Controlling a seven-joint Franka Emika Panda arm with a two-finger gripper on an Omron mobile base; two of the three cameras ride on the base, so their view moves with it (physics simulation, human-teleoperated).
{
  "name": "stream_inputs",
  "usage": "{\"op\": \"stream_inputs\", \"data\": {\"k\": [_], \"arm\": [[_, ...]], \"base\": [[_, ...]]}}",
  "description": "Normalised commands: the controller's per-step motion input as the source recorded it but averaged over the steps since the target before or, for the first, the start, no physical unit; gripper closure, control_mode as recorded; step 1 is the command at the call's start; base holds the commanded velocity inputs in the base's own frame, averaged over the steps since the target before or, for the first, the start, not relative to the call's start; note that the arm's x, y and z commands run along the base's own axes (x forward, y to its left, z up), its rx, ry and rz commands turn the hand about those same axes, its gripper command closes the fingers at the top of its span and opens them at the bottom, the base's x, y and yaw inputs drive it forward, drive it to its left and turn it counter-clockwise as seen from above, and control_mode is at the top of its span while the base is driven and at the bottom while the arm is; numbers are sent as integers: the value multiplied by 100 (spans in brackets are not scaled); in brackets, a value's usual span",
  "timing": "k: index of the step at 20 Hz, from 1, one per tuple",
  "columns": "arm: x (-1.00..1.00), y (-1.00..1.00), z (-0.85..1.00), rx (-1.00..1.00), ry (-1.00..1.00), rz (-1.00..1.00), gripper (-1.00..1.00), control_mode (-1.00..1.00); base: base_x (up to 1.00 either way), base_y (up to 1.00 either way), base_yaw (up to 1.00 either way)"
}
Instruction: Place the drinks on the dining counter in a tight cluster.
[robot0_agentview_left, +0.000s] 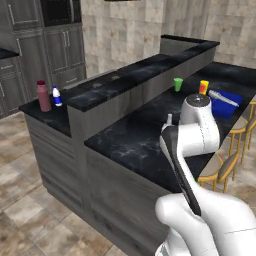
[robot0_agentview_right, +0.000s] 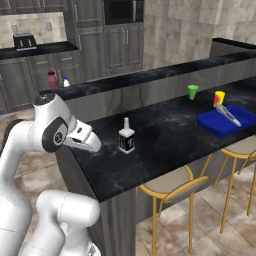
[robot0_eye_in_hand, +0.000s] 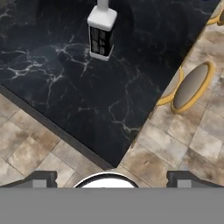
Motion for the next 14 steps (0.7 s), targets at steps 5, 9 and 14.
{"op": "stream_inputs", "data": {"k": [5, 9, 14], "arm": [[-58, 15, 18, 3, 0, 13, -100, -100], [-55, 9, 2, 5, 2, 26, -100, -100], [-46, 19, 3, 1, 1, 21, -100, -100]], "base": [[0, 0, 0], [0, 0, 0], [0, 0, 0]]}}
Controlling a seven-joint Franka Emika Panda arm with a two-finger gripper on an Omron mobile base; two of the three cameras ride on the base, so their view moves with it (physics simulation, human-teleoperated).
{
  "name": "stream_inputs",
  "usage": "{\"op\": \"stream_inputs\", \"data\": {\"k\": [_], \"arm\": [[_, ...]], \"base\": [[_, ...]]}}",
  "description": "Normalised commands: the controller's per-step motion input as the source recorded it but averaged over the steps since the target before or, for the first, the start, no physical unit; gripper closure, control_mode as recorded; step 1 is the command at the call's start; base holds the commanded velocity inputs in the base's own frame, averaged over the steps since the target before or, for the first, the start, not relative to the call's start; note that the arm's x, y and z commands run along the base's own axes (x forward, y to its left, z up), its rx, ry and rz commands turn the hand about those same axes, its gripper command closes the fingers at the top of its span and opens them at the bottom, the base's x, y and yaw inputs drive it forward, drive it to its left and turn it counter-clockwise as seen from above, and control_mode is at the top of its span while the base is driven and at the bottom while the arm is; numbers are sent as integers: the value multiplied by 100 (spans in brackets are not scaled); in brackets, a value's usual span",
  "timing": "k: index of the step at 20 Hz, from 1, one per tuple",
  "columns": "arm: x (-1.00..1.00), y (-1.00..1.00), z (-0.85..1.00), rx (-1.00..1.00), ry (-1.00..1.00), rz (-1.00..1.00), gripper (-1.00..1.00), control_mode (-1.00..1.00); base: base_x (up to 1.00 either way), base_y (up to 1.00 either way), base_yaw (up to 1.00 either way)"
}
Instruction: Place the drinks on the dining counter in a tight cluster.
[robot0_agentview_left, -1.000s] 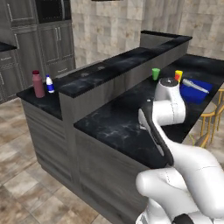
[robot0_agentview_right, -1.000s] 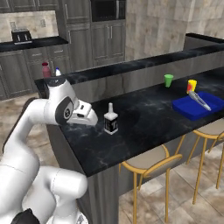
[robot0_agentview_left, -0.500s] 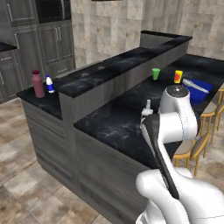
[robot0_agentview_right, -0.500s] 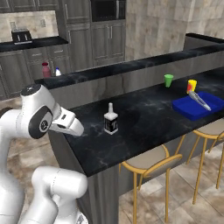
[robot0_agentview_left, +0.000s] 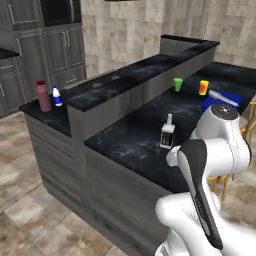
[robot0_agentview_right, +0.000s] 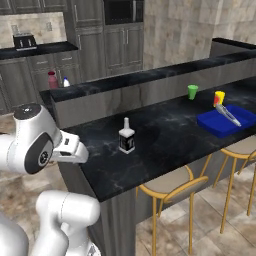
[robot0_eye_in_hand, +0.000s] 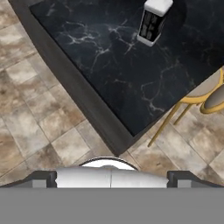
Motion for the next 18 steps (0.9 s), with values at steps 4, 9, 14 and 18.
{"op": "stream_inputs", "data": {"k": [4, 9, 14, 18], "arm": [[-6, 2, 0, 0, -2, 0, -100, -100], [-21, 7, 0, 0, 0, 0, -100, -100], [-52, 27, 0, 0, 0, 4, -100, 100], [0, 0, 0, 0, 0, 0, -100, 100]], "base": [[0, 0, 0], [0, 0, 0], [-9, 14, 0], [-28, 97, 0]]}}
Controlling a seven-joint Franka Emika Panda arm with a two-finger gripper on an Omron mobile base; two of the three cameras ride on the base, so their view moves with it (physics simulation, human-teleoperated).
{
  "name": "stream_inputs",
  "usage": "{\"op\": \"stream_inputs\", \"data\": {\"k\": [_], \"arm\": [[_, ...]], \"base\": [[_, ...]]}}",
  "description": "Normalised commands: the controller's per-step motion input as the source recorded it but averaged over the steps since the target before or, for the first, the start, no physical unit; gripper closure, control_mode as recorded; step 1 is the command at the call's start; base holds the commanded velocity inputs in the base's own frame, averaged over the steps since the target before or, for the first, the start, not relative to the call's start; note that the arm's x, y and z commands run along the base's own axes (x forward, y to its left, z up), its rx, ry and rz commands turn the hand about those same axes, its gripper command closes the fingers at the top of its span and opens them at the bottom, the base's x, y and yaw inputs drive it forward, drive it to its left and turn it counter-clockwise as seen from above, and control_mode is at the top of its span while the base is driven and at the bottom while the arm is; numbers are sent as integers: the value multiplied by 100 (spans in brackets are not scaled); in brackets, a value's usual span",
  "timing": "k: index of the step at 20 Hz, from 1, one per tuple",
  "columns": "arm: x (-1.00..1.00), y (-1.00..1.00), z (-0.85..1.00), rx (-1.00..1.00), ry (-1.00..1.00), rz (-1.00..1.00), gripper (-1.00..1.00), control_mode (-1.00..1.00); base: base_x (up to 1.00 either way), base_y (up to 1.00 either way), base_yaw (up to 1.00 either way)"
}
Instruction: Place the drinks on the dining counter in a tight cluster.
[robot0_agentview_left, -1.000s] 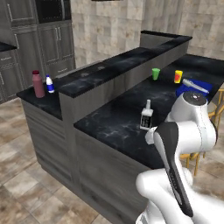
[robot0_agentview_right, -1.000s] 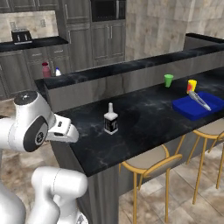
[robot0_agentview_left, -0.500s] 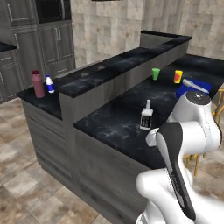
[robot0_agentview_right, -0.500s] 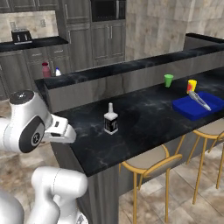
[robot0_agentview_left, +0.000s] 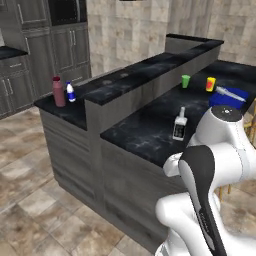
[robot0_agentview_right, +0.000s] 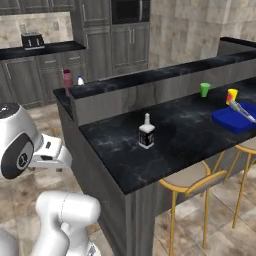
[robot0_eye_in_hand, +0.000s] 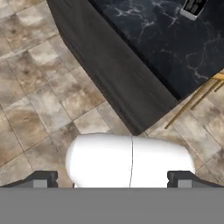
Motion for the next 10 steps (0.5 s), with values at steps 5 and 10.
{"op": "stream_inputs", "data": {"k": [5, 10], "arm": [[0, 0, 0, 0, 0, 0, -100, 100], [0, 0, 0, 0, 0, 0, -100, 100]], "base": [[1, 100, 0], [28, 97, -6]]}}
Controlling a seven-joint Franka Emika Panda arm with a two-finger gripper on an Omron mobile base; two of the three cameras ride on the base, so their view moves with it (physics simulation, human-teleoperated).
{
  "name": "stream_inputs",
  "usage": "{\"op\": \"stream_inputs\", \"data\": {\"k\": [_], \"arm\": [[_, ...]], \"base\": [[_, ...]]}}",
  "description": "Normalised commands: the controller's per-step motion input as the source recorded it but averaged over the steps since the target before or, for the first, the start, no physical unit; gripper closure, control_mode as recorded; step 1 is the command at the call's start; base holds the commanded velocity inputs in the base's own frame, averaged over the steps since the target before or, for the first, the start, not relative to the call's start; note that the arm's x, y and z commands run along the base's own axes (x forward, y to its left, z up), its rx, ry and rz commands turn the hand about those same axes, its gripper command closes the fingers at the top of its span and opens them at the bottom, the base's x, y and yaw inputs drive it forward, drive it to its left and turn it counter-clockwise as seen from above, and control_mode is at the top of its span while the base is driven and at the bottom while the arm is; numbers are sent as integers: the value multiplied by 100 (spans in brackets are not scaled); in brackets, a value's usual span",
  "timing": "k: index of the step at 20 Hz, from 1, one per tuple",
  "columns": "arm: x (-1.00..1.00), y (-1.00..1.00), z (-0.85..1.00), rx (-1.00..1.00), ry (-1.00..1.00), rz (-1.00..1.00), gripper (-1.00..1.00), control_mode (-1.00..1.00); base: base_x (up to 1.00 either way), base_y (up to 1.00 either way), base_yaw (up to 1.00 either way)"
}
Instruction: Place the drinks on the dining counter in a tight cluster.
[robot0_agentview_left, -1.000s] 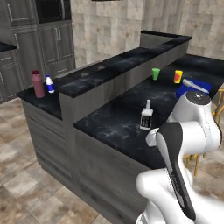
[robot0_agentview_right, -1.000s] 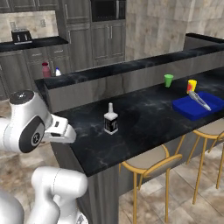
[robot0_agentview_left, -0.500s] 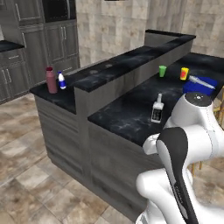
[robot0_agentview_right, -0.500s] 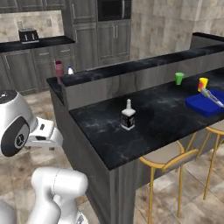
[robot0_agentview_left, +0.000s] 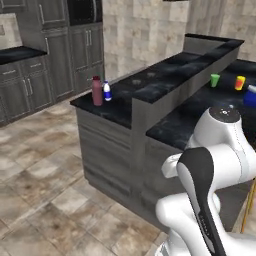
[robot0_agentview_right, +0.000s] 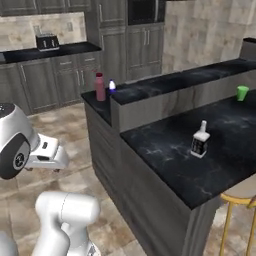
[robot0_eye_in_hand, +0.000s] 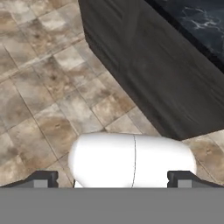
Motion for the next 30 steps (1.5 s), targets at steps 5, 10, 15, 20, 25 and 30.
{"op": "stream_inputs", "data": {"k": [5, 10, 15, 20, 25, 30], "arm": [[0, 0, 0, 0, 0, 0, -100, 100], [0, 0, 0, 0, 0, 0, -100, 100], [0, 0, 0, 0, 0, 0, -100, 100], [0, 0, 0, 0, 0, 0, -100, 100], [0, 0, 0, 0, 0, 0, -100, 100], [0, 0, 0, 0, 0, 0, -100, 100]], "base": [[66, 94, -34], [98, 100, -46], [74, 100, -42], [56, 100, -45], [41, 76, -59], [24, 53, -58]]}}
